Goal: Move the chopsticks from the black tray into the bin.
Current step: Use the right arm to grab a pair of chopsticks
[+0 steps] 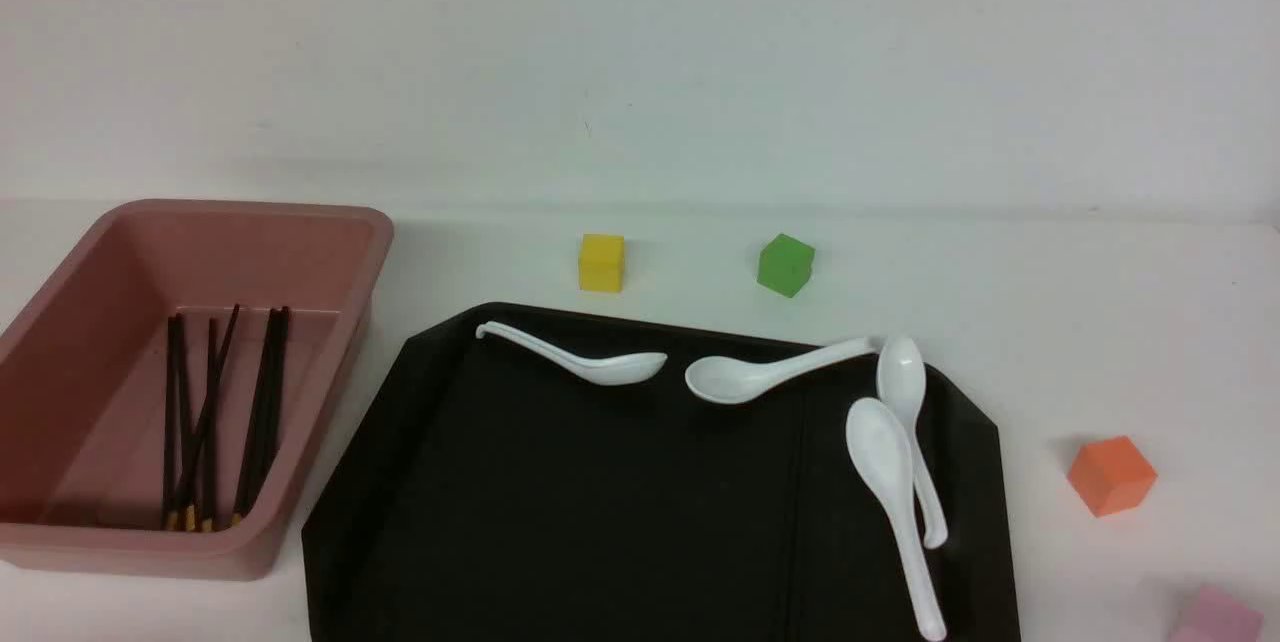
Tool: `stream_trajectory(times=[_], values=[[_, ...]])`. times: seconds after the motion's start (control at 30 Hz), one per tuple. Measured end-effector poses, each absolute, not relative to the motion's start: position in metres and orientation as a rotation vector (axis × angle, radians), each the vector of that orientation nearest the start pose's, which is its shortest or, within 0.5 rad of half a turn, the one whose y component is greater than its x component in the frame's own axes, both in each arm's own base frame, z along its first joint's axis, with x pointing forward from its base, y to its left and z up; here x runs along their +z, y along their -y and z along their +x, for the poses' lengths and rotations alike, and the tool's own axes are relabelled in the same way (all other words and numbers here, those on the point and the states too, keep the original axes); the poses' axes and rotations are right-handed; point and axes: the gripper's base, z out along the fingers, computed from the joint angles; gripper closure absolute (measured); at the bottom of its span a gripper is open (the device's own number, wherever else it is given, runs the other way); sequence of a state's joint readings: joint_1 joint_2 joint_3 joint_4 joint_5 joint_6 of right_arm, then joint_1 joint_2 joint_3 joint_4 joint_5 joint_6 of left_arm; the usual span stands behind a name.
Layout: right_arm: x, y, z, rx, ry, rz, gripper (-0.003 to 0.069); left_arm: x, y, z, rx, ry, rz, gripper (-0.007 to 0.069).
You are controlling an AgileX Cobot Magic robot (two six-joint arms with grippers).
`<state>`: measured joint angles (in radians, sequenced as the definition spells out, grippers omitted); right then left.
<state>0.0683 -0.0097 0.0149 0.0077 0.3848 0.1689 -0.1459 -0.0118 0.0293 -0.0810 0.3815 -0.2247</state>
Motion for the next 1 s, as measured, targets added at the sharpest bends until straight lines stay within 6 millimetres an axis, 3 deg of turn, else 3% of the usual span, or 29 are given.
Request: stream_trajectory(times=[1.0], values=[[0.1741, -0.0038, 0.0520, 0.171, -1.874, 0.099, 0.0420, 0.1698, 0.0103, 0.0514, -0.333, -1.891, -0.125, 0.0386]])
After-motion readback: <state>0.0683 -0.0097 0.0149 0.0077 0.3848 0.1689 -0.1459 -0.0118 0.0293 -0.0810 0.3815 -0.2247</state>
